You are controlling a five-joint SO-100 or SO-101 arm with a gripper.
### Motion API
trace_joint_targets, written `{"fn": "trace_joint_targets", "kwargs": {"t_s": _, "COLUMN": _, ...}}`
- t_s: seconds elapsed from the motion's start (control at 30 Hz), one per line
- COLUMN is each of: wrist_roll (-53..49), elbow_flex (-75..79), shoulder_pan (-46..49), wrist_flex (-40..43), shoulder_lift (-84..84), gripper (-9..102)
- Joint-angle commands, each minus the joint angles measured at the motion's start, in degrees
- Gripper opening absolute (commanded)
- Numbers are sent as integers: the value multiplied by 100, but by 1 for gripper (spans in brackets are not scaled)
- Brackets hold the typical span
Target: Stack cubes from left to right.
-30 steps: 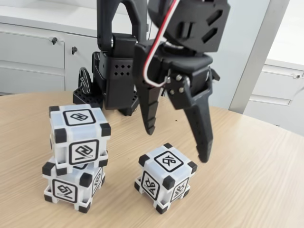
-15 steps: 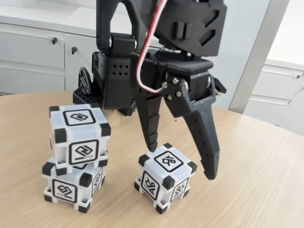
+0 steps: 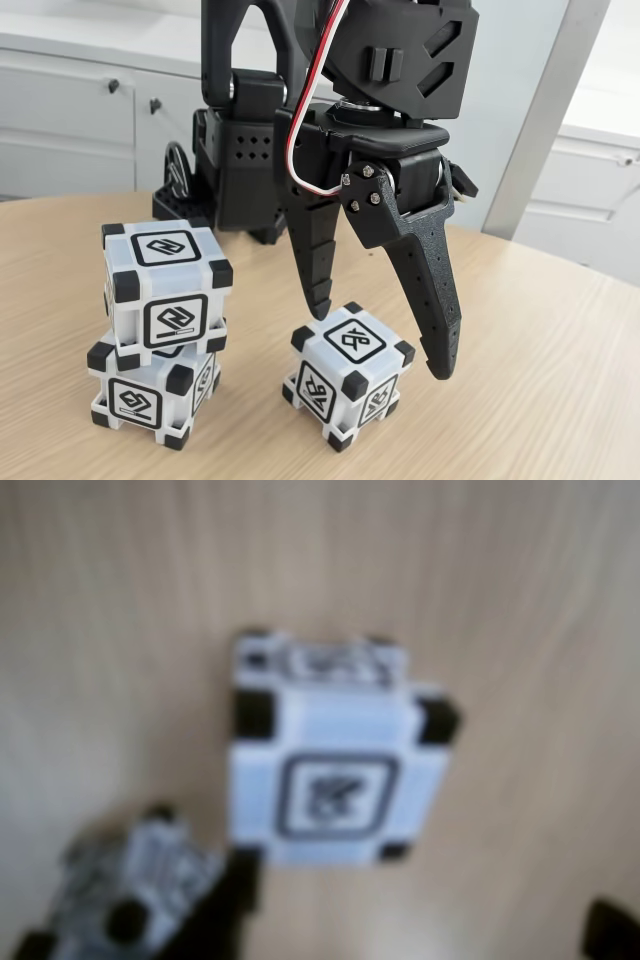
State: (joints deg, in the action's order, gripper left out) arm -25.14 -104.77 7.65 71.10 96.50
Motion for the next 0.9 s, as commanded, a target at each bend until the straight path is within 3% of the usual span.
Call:
{"fn": "trace_joint_targets", "kwargs": {"t_s": 0.0, "wrist_roll": 132, "elbow_flex": 132, "shoulder_pan": 18, "wrist_flex": 26, "shoulder_lift": 185, "gripper": 34}}
{"fn": "trace_joint_targets", "kwargs": {"t_s": 0.27, "wrist_roll": 299, "elbow_flex": 105, "shoulder_pan": 44, "wrist_flex": 35, "shoulder_lift": 176, "gripper": 34}}
{"fn": "trace_joint_targets", "kwargs": {"t_s": 0.47, "wrist_roll": 176, "elbow_flex": 158, "shoulder_pan": 44, "wrist_flex": 668, "shoulder_lift": 167, "gripper": 34}}
{"fn": "trace_joint_targets", "kwargs": {"t_s": 0.87, "wrist_roll": 132, "elbow_flex": 114, "shoulder_pan": 44, "wrist_flex": 404, "shoulder_lift": 53, "gripper": 34}}
